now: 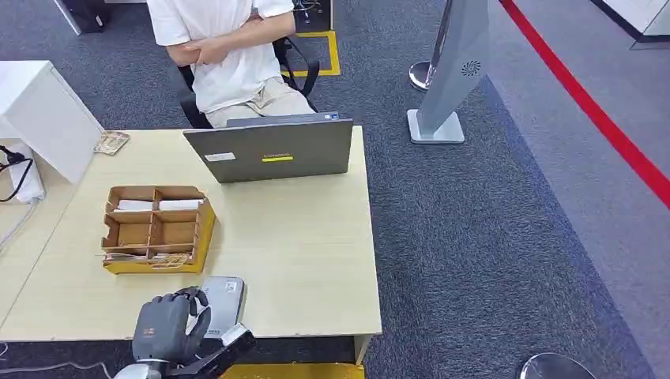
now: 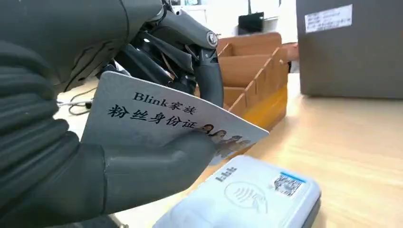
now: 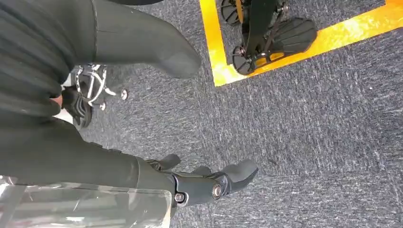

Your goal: Pass the card to the sensor for recognition and then transmit it.

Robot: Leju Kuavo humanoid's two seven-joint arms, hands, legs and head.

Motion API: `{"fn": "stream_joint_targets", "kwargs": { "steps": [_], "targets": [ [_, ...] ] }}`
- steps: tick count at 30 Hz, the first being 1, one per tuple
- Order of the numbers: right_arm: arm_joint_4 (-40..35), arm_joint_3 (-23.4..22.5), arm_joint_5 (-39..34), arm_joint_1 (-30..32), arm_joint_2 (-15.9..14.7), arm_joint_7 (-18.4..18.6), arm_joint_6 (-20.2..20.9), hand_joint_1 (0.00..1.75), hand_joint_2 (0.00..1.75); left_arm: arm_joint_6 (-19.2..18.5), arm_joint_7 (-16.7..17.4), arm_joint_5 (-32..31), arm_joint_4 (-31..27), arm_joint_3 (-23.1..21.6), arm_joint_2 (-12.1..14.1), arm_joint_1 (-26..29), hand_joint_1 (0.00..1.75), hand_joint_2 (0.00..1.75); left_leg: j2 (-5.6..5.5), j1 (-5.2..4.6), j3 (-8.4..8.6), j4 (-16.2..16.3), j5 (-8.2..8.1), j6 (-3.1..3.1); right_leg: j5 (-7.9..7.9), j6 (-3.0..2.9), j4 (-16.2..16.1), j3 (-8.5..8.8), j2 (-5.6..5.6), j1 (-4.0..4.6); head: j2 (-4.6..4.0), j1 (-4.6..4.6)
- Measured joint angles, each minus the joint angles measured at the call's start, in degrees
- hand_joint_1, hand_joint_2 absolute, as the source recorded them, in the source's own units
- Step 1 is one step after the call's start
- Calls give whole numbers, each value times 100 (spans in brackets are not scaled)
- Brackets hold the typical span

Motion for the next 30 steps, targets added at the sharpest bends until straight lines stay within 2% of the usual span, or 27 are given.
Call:
{"fn": "stream_joint_targets", "kwargs": {
  "steps": [30],
  "targets": [
    [-2,-11,249,-2,2,18,53,0,175,4,79,-42,715,245,-195,-12,175,175,-2,0,2,0,0,0,0,1,0,3,-1,0,0,0]
  ]
}}
